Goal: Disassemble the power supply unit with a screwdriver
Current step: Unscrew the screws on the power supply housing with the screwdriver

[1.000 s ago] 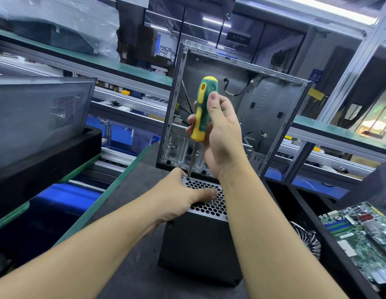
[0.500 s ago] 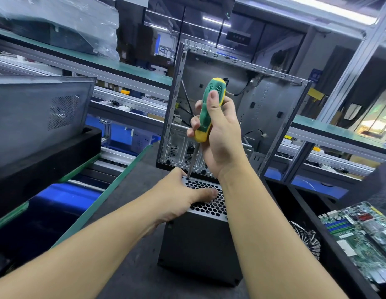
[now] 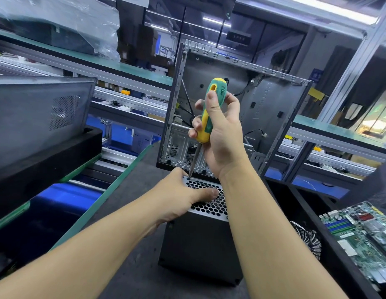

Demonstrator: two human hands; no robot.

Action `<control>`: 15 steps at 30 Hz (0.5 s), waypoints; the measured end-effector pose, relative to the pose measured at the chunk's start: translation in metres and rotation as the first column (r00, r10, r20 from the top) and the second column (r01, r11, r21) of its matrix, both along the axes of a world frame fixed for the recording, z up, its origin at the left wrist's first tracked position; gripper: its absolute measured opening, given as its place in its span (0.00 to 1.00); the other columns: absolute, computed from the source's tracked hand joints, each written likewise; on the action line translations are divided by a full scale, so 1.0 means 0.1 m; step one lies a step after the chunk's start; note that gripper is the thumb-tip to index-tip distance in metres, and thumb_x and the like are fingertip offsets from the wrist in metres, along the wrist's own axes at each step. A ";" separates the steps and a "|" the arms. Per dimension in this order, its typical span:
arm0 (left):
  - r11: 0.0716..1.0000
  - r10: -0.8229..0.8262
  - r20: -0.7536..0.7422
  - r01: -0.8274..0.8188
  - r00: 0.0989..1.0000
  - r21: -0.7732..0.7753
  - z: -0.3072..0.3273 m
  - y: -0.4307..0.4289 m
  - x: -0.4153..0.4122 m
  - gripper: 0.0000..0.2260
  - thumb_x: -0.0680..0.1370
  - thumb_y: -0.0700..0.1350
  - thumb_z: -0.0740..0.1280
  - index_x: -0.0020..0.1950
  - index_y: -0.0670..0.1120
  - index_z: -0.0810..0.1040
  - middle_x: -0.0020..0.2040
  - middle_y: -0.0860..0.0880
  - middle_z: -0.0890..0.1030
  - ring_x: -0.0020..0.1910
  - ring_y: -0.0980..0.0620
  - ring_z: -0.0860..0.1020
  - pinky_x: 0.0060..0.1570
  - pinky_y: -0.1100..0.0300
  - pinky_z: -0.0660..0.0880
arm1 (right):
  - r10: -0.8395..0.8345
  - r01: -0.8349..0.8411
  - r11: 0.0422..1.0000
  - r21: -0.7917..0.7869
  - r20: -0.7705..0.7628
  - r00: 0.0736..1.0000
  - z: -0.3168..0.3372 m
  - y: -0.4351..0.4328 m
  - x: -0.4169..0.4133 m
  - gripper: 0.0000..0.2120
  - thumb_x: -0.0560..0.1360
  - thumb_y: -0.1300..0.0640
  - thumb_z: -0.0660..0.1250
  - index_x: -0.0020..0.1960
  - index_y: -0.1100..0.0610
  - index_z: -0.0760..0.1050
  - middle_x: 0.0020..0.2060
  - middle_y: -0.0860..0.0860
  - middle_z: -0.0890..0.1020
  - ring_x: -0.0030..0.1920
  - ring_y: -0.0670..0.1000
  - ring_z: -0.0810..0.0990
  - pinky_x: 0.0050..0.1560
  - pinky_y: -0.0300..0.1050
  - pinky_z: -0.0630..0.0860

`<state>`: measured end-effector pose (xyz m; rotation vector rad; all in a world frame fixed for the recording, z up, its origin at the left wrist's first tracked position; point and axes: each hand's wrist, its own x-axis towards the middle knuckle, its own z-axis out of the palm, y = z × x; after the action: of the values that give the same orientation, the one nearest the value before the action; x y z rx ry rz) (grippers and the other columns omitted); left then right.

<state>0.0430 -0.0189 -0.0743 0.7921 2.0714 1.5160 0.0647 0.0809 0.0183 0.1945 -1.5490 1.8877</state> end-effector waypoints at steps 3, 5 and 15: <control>1.000 -0.005 0.008 0.005 1.000 -0.003 0.01 -0.01 0.00 0.43 0.63 0.69 0.76 0.70 0.53 0.63 0.63 0.49 0.80 0.61 0.50 0.76 0.57 0.54 0.69 | 0.017 -0.017 0.999 0.034 0.006 1.000 0.00 0.00 0.01 0.09 0.82 0.52 0.61 0.59 0.56 0.72 0.45 0.52 0.81 0.35 0.50 0.78 0.37 0.48 0.76; 1.000 -0.011 0.017 0.011 1.000 -0.005 0.02 -0.01 0.01 0.42 0.61 0.70 0.75 0.68 0.53 0.63 0.63 0.49 0.80 0.61 0.50 0.76 0.57 0.53 0.69 | 0.021 -0.023 0.999 0.030 0.040 0.999 0.00 0.00 0.01 0.13 0.83 0.51 0.58 0.57 0.58 0.76 0.44 0.52 0.81 0.37 0.50 0.79 0.41 0.48 0.77; 1.000 -0.002 0.025 0.002 1.000 -0.027 0.04 -0.02 0.02 0.44 0.58 0.70 0.74 0.67 0.53 0.65 0.59 0.50 0.81 0.59 0.51 0.78 0.56 0.54 0.72 | 0.002 -0.001 1.000 -0.030 0.023 1.000 0.02 -0.02 0.01 0.13 0.80 0.52 0.65 0.61 0.55 0.66 0.40 0.50 0.76 0.30 0.47 0.71 0.31 0.42 0.71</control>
<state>0.0454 -0.0207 -0.0699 0.7613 2.0683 1.4860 0.0655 0.0785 0.0200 0.1613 -1.5349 1.9190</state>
